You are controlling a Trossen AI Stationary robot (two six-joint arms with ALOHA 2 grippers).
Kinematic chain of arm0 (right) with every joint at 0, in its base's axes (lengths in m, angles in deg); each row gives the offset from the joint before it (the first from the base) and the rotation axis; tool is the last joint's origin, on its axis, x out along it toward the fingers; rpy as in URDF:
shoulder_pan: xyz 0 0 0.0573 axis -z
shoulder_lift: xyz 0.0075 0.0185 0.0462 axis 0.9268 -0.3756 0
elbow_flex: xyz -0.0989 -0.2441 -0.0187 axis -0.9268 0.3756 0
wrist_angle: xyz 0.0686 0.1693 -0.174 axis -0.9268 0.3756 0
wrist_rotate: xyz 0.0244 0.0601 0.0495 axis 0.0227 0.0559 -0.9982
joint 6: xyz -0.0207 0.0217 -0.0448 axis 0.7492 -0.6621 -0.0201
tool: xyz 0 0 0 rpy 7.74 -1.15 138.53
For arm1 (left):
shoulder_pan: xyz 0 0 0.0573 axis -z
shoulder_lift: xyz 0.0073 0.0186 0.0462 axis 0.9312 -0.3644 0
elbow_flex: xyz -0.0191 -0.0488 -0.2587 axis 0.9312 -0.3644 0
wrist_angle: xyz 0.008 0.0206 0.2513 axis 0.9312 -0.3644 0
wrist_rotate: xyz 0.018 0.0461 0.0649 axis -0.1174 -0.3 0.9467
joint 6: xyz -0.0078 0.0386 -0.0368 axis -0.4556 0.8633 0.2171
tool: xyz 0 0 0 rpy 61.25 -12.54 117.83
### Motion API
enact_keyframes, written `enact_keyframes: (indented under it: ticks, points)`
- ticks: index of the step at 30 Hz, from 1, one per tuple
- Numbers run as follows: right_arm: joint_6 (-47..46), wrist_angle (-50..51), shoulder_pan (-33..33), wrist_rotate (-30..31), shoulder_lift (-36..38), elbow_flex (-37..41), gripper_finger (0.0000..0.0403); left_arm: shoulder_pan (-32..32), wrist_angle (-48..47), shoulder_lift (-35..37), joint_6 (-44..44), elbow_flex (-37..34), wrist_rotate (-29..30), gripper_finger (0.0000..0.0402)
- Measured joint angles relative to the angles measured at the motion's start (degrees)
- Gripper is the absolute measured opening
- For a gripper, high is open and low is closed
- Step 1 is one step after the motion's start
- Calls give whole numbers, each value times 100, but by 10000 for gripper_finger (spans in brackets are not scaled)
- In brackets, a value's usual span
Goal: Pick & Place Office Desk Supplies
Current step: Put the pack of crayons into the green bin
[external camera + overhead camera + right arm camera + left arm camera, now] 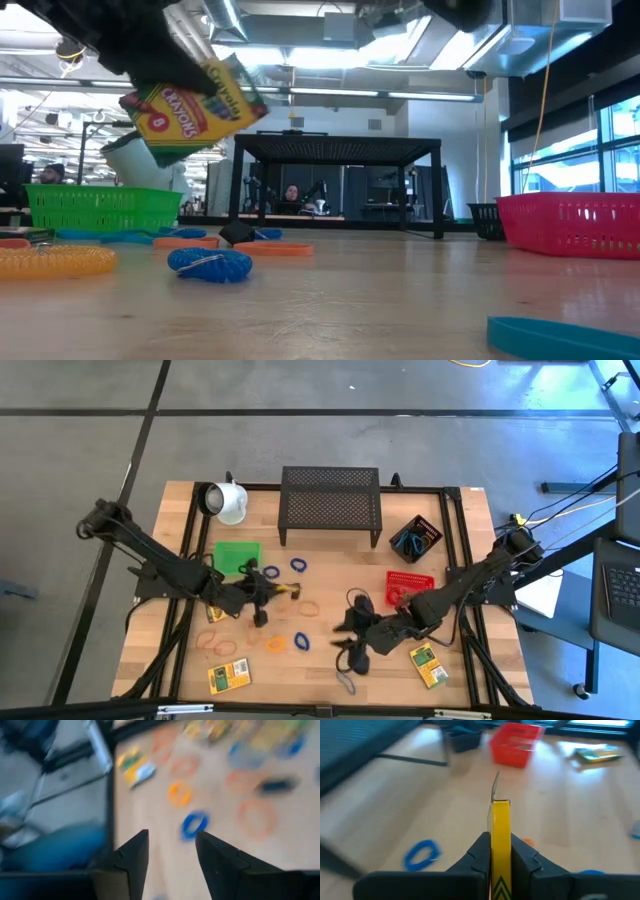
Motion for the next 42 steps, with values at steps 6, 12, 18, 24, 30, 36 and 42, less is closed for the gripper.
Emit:
enact_keyframes:
  ticks: [6, 12, 18, 24, 30, 36, 42]
  points:
    - [-1033, 870, -271, -918, -59, 2, 156, 0, -1452, 756, -330, 0, 646, 30]
    - [-1788, 1891, -567, -931, -57, 0, 153, -165, -2976, 1146, -1375, -2, 1484, 31]
    - [-2548, 2454, -773, -889, -57, 0, 153, -719, -3891, 1112, -2654, -91, 1875, 31]
    - [-2802, 2456, -863, -865, -58, 0, 153, -1346, -3971, 1012, -2910, -404, 1776, 31]
    - [-2797, 2458, -877, -773, -57, 0, 152, -1668, -3954, 978, -2882, -578, 1111, 31]
    - [-2783, 2459, -875, -574, -57, 0, 152, -1768, -3960, 978, -2977, -745, 902, 31]
    - [-2783, 2459, -877, -573, -58, 0, 152, -1766, -3914, 978, -3013, -745, 894, 40]
